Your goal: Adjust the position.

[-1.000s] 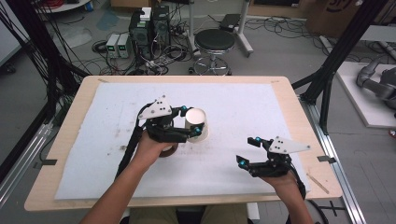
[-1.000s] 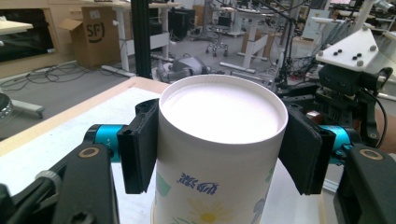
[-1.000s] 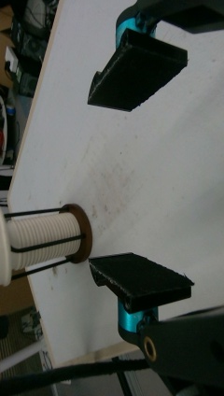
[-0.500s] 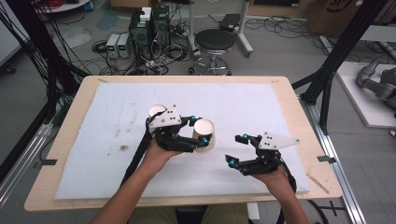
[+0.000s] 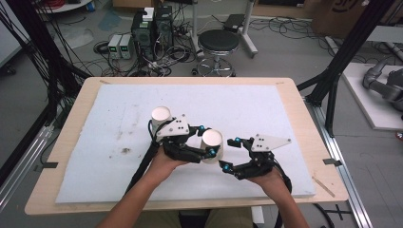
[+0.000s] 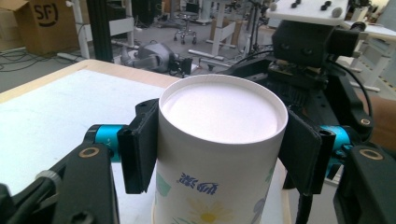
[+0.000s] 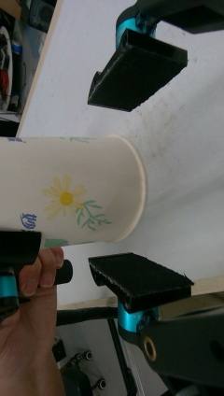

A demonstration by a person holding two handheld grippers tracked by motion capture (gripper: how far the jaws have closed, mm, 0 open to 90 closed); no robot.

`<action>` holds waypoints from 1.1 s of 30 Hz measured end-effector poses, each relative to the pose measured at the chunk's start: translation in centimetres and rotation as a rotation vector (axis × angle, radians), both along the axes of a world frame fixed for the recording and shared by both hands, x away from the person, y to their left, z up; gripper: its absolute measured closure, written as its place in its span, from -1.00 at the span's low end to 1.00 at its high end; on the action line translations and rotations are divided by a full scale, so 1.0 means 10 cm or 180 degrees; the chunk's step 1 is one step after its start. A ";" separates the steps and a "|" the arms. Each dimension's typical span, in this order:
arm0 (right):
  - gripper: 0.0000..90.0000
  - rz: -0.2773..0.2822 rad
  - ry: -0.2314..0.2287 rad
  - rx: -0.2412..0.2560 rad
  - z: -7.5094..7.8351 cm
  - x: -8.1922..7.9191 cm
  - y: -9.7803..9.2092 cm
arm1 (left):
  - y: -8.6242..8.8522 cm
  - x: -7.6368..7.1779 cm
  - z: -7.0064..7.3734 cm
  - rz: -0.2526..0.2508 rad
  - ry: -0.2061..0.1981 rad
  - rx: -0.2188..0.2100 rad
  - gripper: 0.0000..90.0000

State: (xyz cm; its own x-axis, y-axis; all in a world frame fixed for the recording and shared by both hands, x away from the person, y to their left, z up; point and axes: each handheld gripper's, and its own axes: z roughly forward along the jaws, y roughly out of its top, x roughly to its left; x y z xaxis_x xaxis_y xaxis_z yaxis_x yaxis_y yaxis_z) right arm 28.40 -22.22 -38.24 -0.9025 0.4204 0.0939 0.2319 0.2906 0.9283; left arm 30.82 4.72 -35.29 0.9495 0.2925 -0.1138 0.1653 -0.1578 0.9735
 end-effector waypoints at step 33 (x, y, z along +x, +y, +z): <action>-0.15 0.0384 -0.0118 -0.0473 0.04 0.06 0.13 | 0.00 -0.04 -0.06 -0.0003 0.0140 0.0152 -0.75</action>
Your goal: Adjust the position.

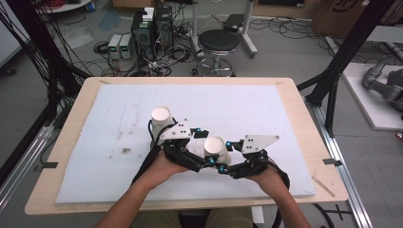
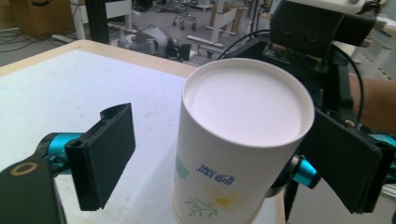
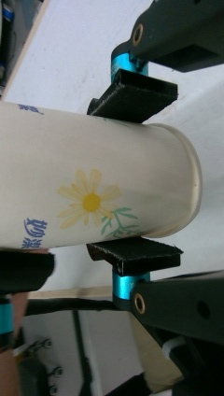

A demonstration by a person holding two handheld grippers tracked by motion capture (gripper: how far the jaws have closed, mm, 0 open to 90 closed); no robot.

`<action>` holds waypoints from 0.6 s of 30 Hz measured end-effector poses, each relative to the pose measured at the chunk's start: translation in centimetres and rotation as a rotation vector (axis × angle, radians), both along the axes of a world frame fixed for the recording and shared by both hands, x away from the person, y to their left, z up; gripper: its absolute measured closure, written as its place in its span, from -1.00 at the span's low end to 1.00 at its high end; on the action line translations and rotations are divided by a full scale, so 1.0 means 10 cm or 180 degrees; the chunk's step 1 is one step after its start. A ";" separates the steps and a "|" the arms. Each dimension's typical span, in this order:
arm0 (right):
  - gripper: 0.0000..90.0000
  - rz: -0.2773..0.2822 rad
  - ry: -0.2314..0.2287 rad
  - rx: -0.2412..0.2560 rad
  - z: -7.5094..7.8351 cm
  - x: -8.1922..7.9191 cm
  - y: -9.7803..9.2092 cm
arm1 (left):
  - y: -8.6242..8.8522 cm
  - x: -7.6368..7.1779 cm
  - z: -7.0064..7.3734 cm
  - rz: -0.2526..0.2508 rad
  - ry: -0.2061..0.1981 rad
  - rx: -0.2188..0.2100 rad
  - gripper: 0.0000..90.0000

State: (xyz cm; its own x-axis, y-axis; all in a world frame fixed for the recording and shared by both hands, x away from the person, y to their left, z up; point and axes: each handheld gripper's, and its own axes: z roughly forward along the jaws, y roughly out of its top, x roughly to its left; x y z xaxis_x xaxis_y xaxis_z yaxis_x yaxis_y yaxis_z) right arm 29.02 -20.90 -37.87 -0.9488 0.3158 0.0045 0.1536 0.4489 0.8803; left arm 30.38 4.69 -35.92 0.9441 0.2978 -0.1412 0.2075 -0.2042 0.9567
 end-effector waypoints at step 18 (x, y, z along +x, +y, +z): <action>-0.17 0.0345 -0.0118 -0.0713 0.21 0.05 0.15 | 0.12 -0.02 0.12 -0.0371 0.0014 0.0345 -0.69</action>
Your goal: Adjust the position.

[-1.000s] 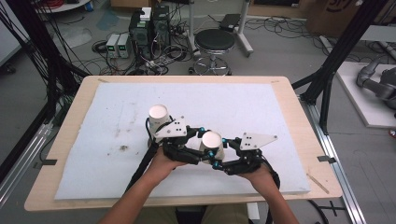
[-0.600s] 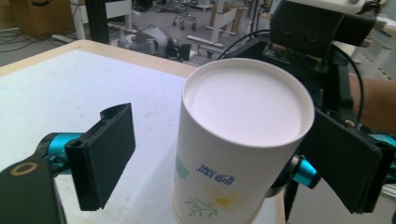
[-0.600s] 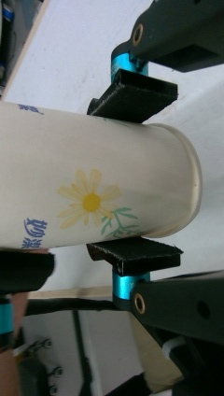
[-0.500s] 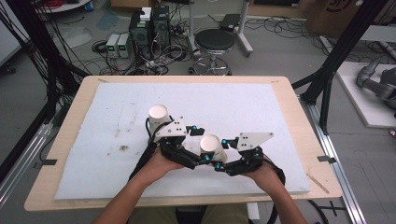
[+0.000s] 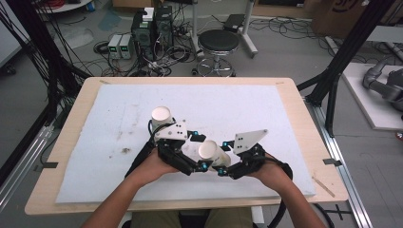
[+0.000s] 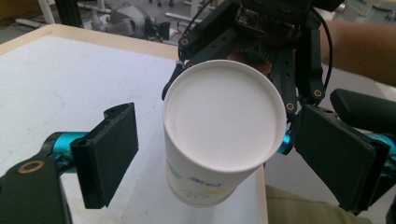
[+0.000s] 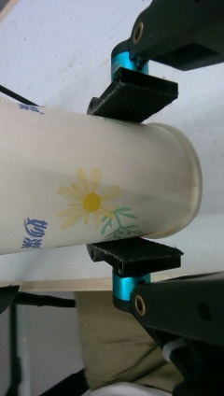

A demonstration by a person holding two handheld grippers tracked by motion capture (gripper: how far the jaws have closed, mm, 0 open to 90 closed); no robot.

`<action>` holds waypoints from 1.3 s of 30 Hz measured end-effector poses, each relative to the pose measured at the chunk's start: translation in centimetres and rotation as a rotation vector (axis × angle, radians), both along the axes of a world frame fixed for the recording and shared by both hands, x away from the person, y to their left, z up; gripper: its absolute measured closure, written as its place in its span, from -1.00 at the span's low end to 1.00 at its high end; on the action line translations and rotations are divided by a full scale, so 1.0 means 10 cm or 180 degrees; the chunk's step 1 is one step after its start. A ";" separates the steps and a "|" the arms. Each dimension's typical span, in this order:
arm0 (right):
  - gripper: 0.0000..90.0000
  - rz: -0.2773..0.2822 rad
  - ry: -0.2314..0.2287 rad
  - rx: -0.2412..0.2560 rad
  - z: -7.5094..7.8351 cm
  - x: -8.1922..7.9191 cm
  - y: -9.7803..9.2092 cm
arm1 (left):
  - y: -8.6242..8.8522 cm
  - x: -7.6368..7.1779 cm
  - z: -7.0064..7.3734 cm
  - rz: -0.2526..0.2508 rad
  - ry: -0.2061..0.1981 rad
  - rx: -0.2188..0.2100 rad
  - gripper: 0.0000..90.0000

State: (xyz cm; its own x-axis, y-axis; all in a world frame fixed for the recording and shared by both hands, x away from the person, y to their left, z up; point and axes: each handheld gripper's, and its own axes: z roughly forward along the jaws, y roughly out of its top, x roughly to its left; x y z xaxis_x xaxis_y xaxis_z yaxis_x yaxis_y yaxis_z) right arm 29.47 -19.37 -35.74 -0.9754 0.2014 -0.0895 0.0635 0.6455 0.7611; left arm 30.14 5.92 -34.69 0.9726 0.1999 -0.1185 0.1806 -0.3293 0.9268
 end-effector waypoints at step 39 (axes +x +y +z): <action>-0.53 0.0089 0.0181 -0.0308 0.17 0.02 0.08 | 0.08 0.02 -0.13 -0.0202 0.0103 0.0147 -0.16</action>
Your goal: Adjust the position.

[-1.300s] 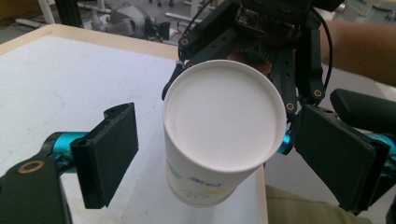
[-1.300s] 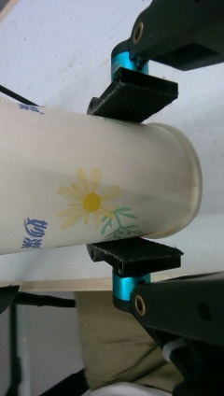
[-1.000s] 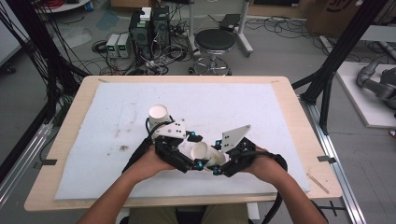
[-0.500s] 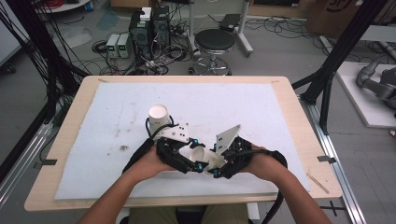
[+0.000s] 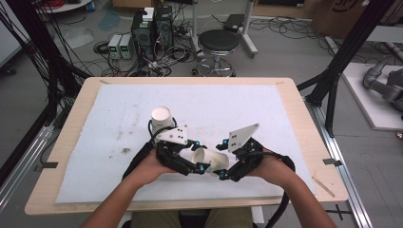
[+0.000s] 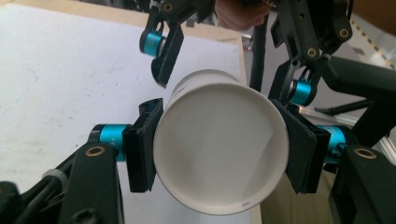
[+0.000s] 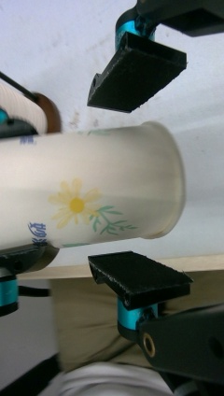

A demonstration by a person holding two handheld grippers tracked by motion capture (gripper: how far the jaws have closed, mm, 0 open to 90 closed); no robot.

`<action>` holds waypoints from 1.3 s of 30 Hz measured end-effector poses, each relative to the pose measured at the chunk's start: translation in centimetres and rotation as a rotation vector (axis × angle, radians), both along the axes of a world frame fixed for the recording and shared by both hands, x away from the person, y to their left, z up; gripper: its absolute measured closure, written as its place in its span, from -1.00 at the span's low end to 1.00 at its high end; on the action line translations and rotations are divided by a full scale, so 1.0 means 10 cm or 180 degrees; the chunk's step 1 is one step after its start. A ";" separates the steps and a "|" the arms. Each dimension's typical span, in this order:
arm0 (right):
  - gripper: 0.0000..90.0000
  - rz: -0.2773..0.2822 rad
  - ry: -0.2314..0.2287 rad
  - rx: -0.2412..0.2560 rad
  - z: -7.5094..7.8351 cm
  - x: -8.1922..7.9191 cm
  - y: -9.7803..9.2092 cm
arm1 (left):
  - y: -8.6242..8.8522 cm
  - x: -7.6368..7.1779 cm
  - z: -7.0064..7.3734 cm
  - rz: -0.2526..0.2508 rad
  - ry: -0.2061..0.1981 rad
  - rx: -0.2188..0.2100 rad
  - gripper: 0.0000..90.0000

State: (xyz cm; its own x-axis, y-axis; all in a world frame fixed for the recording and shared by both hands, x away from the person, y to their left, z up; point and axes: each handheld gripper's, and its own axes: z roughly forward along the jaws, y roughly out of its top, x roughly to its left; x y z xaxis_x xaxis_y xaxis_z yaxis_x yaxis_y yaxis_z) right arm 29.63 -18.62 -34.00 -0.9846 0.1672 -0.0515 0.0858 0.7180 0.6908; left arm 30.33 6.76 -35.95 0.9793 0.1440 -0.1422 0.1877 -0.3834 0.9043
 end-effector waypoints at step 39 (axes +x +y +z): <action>-0.43 -0.0050 0.0282 0.1697 -0.55 -0.09 -0.22 | 0.32 -0.14 -0.17 -0.0016 -0.0024 -0.0918 -0.16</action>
